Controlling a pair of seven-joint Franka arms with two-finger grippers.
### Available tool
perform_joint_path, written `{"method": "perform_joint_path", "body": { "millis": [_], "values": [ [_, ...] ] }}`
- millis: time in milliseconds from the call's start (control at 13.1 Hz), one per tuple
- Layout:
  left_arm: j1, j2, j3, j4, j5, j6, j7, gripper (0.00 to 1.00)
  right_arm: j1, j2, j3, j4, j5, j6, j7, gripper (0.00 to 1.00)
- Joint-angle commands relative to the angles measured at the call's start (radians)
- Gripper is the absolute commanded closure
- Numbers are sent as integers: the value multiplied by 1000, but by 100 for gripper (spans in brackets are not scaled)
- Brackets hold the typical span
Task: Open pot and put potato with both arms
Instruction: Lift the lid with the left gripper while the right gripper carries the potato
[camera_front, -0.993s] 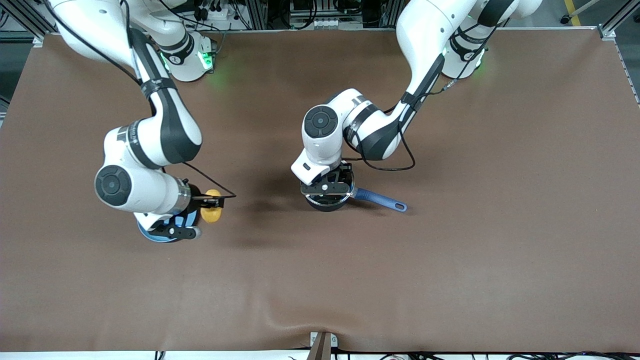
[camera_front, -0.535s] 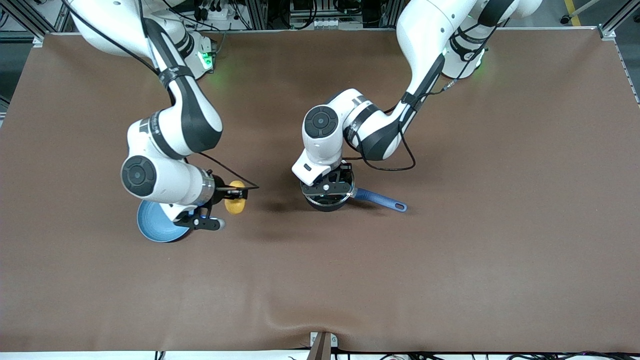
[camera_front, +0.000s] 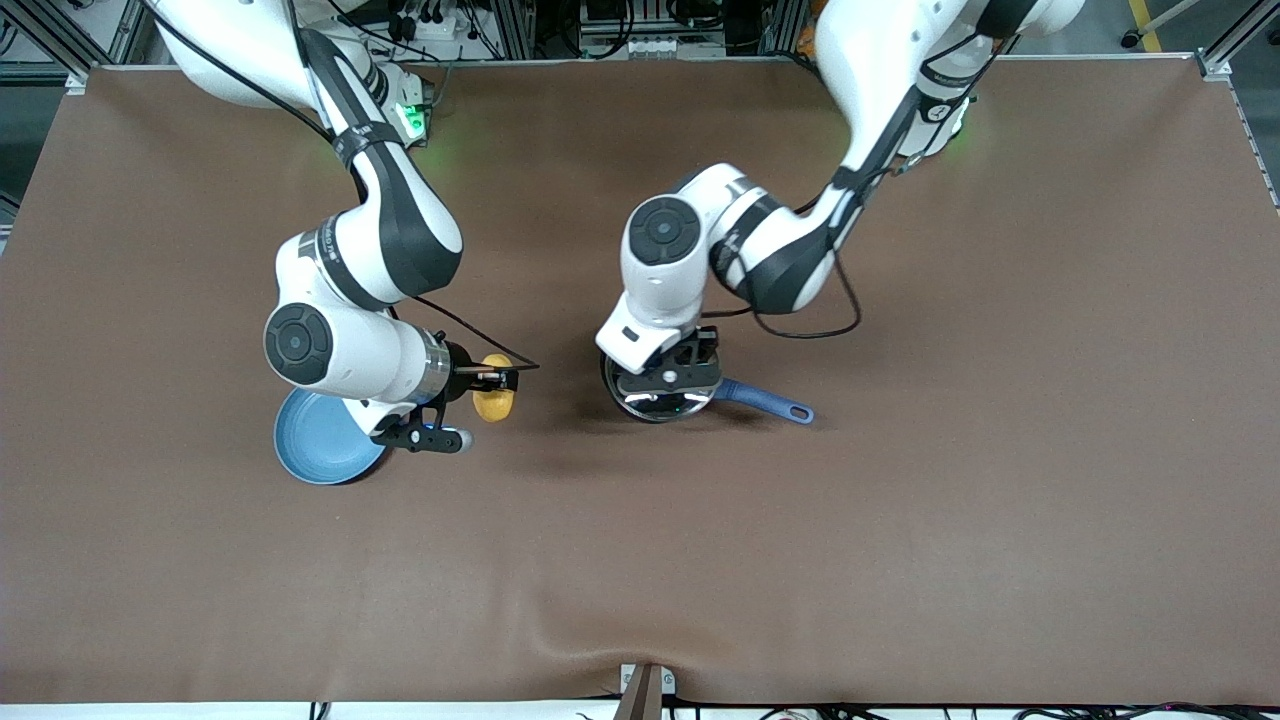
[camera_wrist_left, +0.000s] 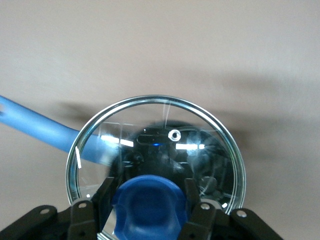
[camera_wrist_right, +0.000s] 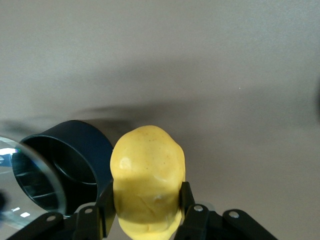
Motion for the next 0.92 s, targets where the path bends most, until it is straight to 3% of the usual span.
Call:
{"method": "perform_joint_path", "body": {
  "millis": [0,306,688,840],
  "values": [
    [90,-111,-15,-24,13,-94,84,100,50,-20,-9,-23,65,41,52,87],
    [246,-183,-15,-46,13,-173,265,100,204,-10,-15,-25,37,174,196,89],
    [454,-217,-16,-115,13,-173,486,100,323,84,-15,-17,-193,357,348,89],
    [532,-212,-18,-136,10,-162,554,100,346,123,-13,-9,-208,406,365,91]
  ]
}}
